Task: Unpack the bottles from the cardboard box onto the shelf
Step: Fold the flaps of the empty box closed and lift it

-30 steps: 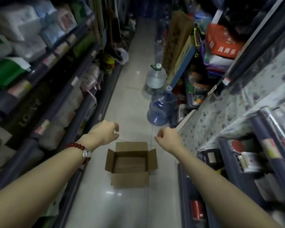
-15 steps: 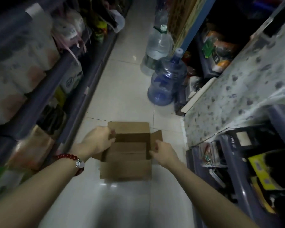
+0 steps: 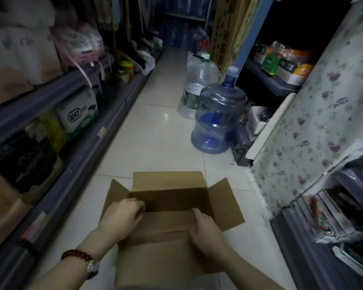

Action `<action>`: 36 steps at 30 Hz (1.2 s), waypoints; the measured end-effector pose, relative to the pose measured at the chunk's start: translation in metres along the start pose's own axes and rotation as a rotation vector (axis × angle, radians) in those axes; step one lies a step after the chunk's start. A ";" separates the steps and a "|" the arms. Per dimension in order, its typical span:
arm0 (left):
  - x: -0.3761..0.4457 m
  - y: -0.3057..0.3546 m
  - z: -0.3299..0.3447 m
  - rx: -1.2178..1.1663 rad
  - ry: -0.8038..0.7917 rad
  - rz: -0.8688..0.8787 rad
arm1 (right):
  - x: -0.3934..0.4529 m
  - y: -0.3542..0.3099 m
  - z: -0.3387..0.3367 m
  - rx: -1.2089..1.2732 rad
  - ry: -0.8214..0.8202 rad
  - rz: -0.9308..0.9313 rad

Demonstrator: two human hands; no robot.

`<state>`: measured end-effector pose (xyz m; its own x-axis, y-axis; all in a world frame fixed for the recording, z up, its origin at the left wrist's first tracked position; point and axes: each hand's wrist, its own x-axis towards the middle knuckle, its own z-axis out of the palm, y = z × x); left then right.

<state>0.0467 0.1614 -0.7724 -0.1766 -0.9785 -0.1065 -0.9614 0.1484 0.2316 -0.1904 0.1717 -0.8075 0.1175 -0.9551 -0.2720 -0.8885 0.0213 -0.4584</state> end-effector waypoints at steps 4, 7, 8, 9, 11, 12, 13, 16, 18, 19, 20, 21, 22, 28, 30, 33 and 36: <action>0.010 -0.001 0.007 0.060 0.121 0.035 | 0.017 0.002 0.001 0.005 0.104 -0.042; 0.015 -0.023 -0.004 0.018 0.279 -0.099 | 0.026 0.005 -0.023 -0.014 0.219 -0.072; 0.015 -0.033 -0.006 -0.012 0.314 -0.153 | 0.028 0.008 -0.032 -0.039 0.259 -0.075; 0.013 -0.043 -0.008 -0.030 0.328 -0.199 | 0.030 0.013 -0.041 -0.072 0.298 -0.075; 0.012 -0.059 -0.006 -0.053 0.294 -0.271 | 0.033 0.027 -0.055 -0.130 0.366 -0.064; 0.012 -0.062 -0.003 -0.097 0.278 -0.301 | 0.034 0.034 -0.060 -0.152 0.395 -0.054; 0.013 -0.063 -0.001 -0.186 0.273 -0.332 | 0.035 0.041 -0.064 -0.172 0.424 -0.043; 0.013 -0.053 0.005 -0.613 0.290 -0.467 | 0.037 0.058 -0.069 -0.206 0.481 0.023; 0.011 -0.039 0.008 -0.833 0.271 -0.488 | 0.038 0.066 -0.068 -0.190 0.450 0.086; 0.010 -0.030 0.010 -0.914 0.256 -0.457 | 0.040 0.069 -0.066 -0.175 0.421 0.114; 0.009 -0.020 0.013 -0.979 0.229 -0.411 | 0.041 0.071 -0.063 -0.155 0.392 0.133; 0.009 -0.011 0.016 -1.010 0.183 -0.358 | 0.041 0.072 -0.060 -0.130 0.372 0.137; 0.011 -0.003 0.022 -0.988 0.115 -0.310 | 0.041 0.073 -0.057 -0.096 0.362 0.133; 0.020 0.025 0.072 -0.434 -0.205 -0.209 | 0.041 0.063 -0.037 0.047 0.350 0.078; 0.021 0.026 0.079 -0.371 -0.179 -0.210 | 0.043 0.054 -0.033 0.069 0.389 0.044; 0.023 0.025 0.082 -0.357 -0.144 -0.211 | 0.050 0.031 -0.027 0.196 0.336 -0.064; 0.022 0.024 0.087 -0.352 -0.121 -0.195 | 0.057 0.017 -0.009 0.253 0.130 -0.114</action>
<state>0.0018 0.1555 -0.8530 -0.0422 -0.9564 -0.2891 -0.8522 -0.1165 0.5101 -0.2027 0.1146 -0.8237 0.1373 -0.9851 -0.1038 -0.7320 -0.0303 -0.6806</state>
